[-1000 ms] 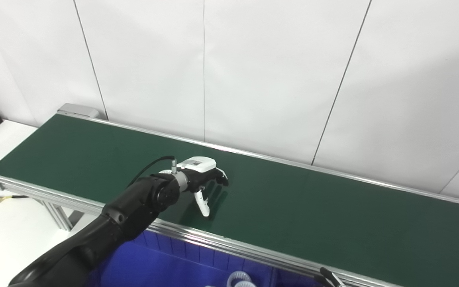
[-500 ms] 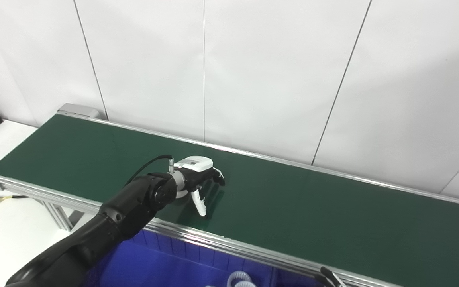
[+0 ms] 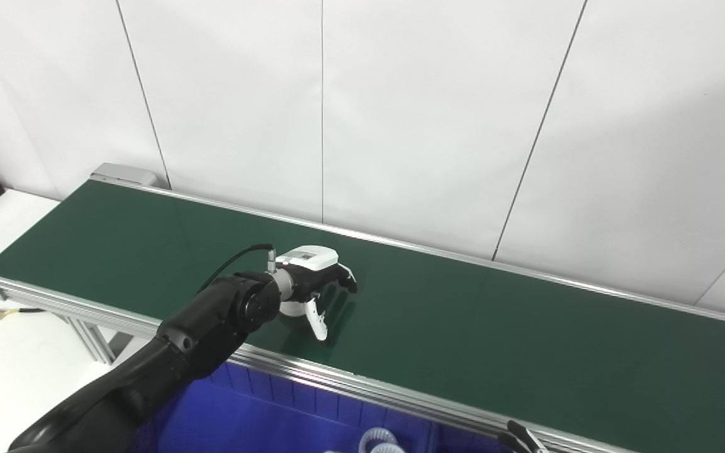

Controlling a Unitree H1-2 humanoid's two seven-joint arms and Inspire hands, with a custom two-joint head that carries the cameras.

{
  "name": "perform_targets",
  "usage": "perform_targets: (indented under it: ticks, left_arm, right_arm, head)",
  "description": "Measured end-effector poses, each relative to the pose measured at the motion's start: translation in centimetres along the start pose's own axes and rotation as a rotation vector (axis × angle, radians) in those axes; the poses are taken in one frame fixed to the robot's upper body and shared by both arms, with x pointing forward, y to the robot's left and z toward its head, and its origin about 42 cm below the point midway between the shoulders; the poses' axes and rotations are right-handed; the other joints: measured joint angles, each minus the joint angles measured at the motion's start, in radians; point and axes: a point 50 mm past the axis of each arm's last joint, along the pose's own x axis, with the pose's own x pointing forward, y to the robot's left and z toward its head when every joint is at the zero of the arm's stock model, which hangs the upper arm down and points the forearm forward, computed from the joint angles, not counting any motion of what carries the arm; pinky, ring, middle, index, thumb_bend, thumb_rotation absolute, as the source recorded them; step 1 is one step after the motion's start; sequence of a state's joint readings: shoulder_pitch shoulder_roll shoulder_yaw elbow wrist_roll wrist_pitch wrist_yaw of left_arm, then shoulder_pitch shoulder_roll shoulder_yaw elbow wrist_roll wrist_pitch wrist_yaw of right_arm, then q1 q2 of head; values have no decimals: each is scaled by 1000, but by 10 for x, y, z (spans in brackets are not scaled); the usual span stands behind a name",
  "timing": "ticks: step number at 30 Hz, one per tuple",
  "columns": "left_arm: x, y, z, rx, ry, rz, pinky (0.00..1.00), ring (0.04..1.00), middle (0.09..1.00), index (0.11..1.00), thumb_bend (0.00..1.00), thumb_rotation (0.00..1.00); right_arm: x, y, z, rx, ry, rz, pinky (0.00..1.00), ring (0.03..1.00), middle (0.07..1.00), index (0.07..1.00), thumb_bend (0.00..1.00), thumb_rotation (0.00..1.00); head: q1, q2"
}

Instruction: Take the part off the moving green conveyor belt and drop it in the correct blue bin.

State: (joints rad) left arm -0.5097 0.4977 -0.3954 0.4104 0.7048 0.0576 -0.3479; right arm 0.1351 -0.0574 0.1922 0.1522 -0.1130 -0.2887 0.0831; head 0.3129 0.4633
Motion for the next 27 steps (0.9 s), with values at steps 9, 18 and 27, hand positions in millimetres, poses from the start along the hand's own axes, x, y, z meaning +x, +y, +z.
perform_targets:
  ticks: [9,18,27]
  left_arm:
    - [-1,-2,0,5,2,-1,927,866,852,776,846,0]
    - [-4,-6,-2,-1,6,-2,933,882,857,764,843,0]
    - [-6,-12,-3,-5,13,-7,924,872,845,764,835,0]
  right_arm:
    - [-1,0,1,0,-2,0,737,789,828,867,356,464]
    - [-2,-2,0,-5,0,3,746,798,832,871,363,463]
    - [-2,-2,0,-5,0,8,733,788,828,869,362,469]
  head:
    - [-2,5]
    - [-2,5]
    - [-2,6]
